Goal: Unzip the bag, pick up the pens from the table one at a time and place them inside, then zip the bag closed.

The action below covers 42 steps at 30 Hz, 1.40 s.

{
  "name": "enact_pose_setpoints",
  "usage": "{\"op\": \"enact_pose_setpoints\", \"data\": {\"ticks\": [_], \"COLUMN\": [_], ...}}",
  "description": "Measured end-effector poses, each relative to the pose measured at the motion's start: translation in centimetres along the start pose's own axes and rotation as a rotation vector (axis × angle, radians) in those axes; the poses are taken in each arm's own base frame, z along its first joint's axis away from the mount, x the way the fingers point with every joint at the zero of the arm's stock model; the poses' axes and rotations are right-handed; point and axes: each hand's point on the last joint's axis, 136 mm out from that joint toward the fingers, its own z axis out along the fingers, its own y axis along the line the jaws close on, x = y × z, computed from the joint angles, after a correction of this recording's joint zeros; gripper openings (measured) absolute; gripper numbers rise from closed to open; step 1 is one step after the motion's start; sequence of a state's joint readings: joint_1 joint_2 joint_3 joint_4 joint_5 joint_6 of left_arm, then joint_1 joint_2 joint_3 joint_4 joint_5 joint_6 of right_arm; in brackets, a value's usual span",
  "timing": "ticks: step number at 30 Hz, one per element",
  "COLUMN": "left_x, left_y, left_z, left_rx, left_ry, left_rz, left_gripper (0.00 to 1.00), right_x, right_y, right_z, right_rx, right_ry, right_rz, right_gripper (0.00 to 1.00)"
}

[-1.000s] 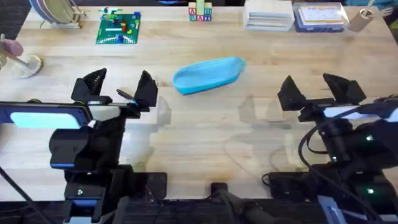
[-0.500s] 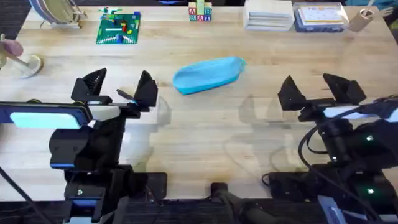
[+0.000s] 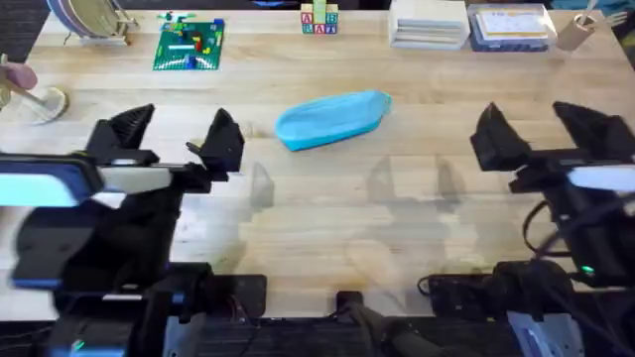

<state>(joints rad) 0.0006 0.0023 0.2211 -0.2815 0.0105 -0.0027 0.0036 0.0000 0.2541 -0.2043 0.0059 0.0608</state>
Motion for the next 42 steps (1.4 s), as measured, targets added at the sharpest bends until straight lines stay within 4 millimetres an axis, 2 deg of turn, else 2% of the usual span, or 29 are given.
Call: {"op": "enact_pose_setpoints", "data": {"ticks": [5, 10, 18, 26, 32, 38, 42], "left_x": [-2.3, -4.1, -6.0, -5.7, -5.4, -3.8, -2.3], "left_y": [0.0, 0.0, 0.0, 0.0, -0.1, -0.7, -1.1], "left_z": [-1.2, -1.3, -0.5, 1.0, 2.7, 4.5, 5.4], "left_rx": [0.000, 0.000, 0.000, 0.000, 0.005, 0.039, 0.062], "left_ry": [0.040, 0.096, 0.236, 0.456, 0.577, 0.674, 0.733], "left_rz": [0.002, 0.002, 0.000, -0.002, -0.005, -0.018, -0.029], "left_gripper": [0.993, 0.993, 0.993, 0.993, 0.993, 0.993, 0.993], "right_x": [-2.6, -4.8, -6.3, -6.5, -4.9, -3.1, -2.8], "right_y": [0.2, 0.3, 0.4, 0.9, 1.1, 1.0, 1.0], "right_z": [-1.3, -1.6, -0.7, 1.5, 3.0, 4.1, 4.6], "right_rx": [-0.001, 0.000, 0.010, -0.010, -0.019, -0.010, -0.005], "right_ry": [-0.015, -0.001, 0.157, 0.334, 0.468, 0.614, 0.691], "right_rz": [0.003, 0.007, 0.015, 0.025, 0.038, 0.046, 0.050], "right_gripper": [0.998, 0.998, 0.997, 0.997, 0.998, 0.998, 0.998]}}
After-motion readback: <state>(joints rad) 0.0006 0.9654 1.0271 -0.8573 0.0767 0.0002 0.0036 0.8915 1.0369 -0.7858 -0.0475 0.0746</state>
